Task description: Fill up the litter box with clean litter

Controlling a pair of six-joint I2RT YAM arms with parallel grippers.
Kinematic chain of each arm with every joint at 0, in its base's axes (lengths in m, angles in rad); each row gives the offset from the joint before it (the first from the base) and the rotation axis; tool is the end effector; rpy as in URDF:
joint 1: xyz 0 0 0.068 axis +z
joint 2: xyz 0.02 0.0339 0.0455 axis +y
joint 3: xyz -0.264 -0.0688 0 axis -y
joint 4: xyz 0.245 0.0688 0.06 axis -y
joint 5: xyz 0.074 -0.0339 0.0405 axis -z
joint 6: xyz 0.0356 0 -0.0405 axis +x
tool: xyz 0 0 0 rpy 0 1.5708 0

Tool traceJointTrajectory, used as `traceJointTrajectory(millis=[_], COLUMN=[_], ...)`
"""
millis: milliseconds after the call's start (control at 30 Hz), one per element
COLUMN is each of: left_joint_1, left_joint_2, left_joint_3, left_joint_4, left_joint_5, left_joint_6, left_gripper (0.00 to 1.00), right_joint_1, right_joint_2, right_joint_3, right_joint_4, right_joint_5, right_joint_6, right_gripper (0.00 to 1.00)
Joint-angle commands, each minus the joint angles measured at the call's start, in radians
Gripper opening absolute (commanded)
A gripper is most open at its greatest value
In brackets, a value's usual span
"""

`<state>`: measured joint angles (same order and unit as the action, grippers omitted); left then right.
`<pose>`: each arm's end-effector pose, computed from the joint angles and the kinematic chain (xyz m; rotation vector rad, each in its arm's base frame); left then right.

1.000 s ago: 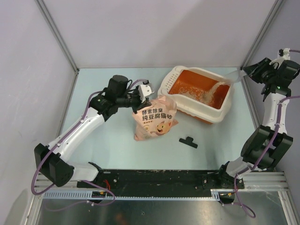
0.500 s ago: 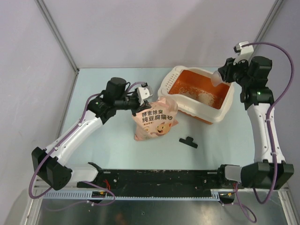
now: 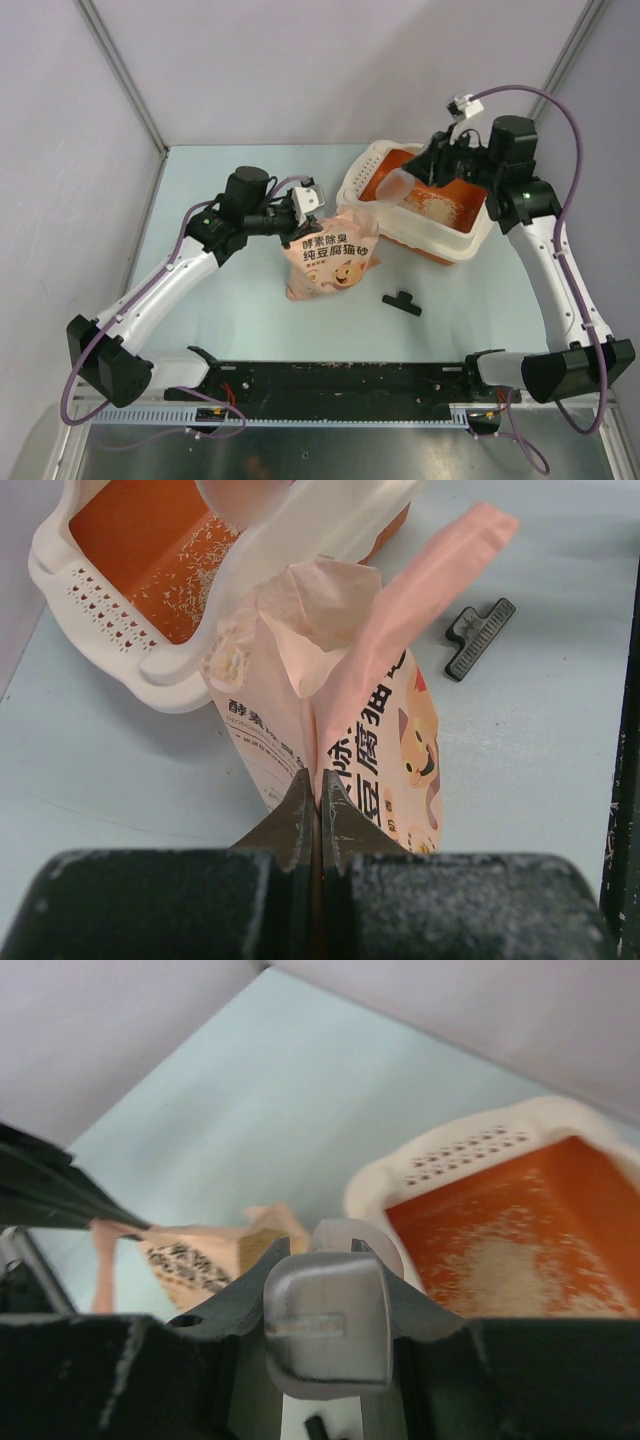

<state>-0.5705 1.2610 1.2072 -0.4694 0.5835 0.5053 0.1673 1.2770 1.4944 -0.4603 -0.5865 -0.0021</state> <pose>0.2227 -0.1662 0.3599 1.3436 1.5642 -0.6481 0.2634 0.0645 0.4527 -0.5665 1.7286 0.6470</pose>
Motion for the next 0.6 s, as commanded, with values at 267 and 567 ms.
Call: traceJointTrajectory(millis=[267,567], left_joint_1=[-0.011,-0.009], left_joint_2=[-0.037,-0.052], left_joint_3=[0.003,0.000], left_joint_4=[0.094,0.113], left_joint_5=[0.047,0.068], left_joint_6=[-0.019,-0.077], left_gripper=[0.00,0.00], right_joint_1=[0.138,0.284], right_joint_2=[0.061,0.120], right_joint_3=[0.030,-0.029], right_joint_4=[-0.021,0.006], right_joint_5=[-0.101,0.344], right_joint_6=[0.047,0.080], right_gripper=[0.00,0.00])
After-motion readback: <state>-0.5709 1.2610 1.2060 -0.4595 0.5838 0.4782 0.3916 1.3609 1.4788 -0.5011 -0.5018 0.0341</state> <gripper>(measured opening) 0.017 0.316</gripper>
